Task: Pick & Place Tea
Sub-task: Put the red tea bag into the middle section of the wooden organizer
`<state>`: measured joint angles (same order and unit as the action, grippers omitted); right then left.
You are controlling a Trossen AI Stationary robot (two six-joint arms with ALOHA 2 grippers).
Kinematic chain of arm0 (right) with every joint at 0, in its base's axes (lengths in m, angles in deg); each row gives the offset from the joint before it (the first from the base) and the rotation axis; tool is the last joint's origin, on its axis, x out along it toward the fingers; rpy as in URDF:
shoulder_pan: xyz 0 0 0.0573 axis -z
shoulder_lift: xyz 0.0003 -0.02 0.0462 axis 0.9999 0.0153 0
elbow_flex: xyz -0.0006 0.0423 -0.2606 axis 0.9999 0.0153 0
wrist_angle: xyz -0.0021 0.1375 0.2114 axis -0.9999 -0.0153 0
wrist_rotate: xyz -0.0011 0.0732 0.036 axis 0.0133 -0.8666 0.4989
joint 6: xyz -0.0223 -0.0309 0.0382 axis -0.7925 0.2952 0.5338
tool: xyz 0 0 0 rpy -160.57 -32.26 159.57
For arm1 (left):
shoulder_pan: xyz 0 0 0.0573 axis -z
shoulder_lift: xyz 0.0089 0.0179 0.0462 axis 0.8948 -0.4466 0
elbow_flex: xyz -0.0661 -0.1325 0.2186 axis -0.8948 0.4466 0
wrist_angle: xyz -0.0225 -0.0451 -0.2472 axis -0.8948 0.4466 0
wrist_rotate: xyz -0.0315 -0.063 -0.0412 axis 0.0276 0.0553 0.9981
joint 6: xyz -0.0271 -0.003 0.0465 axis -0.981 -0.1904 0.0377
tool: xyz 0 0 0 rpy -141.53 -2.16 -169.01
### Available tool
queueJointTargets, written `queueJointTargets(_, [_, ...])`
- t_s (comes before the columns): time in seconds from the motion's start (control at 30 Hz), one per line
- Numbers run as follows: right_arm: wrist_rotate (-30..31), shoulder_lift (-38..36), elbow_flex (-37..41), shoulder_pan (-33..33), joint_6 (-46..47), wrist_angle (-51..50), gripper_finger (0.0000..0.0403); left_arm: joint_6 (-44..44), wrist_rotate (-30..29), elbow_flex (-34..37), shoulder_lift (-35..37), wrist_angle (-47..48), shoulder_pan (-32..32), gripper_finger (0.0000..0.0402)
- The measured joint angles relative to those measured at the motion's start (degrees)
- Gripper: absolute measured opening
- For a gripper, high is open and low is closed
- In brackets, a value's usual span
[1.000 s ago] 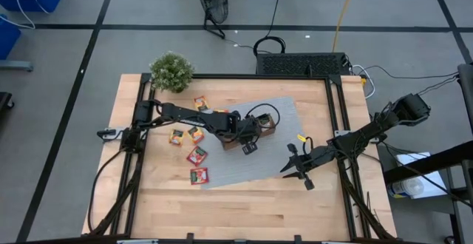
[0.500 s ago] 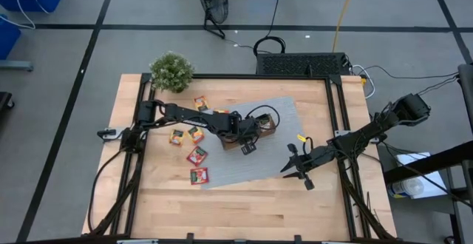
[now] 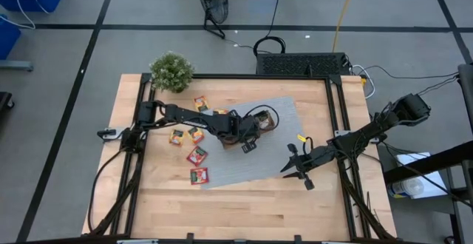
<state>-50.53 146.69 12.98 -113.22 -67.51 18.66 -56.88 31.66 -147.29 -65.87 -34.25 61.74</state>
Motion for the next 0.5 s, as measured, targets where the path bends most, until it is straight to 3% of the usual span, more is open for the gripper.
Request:
queueJointTargets(0.17, [0.0, 0.0, 0.0, 0.0, 0.0, 0.0, 0.0091, 2.5, 2.0, -0.2, 0.0, -0.9, 0.7, 0.0092])
queueJointTargets(0.5, [0.0, 0.0, 0.0, 0.0, 0.2, 0.0, 0.0091, 5.3, 14.5, -0.9, -0.1, -1.1, 1.1, 0.0092])
